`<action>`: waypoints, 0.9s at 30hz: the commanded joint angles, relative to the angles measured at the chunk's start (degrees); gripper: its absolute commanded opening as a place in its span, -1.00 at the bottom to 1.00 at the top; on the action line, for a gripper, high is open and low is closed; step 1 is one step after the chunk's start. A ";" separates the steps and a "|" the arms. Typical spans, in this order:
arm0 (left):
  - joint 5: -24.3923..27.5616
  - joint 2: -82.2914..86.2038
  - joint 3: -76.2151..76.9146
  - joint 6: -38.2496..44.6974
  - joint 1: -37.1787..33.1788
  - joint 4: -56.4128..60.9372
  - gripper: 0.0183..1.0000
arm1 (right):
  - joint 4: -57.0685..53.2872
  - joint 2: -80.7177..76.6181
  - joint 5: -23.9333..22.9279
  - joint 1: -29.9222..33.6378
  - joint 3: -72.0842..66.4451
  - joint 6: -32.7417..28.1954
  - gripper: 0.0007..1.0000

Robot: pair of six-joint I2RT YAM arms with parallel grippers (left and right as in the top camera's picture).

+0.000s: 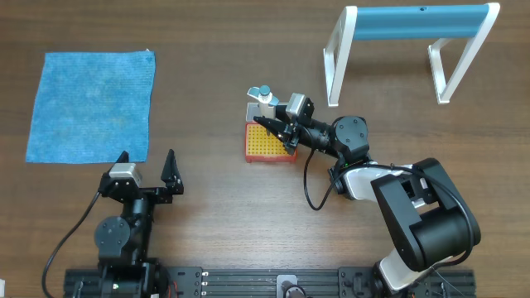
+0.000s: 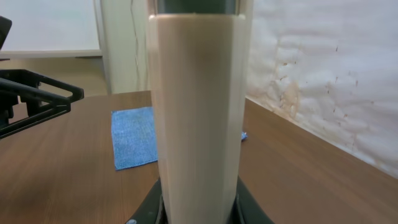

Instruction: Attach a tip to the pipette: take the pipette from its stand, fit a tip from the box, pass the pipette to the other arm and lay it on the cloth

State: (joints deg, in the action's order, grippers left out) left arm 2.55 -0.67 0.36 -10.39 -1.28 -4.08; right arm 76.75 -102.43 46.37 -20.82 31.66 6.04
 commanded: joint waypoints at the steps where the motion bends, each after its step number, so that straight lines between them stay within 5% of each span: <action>1: -0.44 0.31 -0.04 -0.31 0.26 -0.48 1.00 | 0.33 -1.88 -0.96 -0.39 -0.31 -1.05 -0.85; 27: -0.44 0.31 -0.04 -0.31 0.26 -0.48 1.00 | 0.11 -5.05 -0.94 -0.50 -0.33 -1.05 -0.85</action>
State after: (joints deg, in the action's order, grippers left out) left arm 2.55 -0.67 0.36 -10.39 -1.28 -4.08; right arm 77.60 -105.86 45.93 -21.04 31.66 5.65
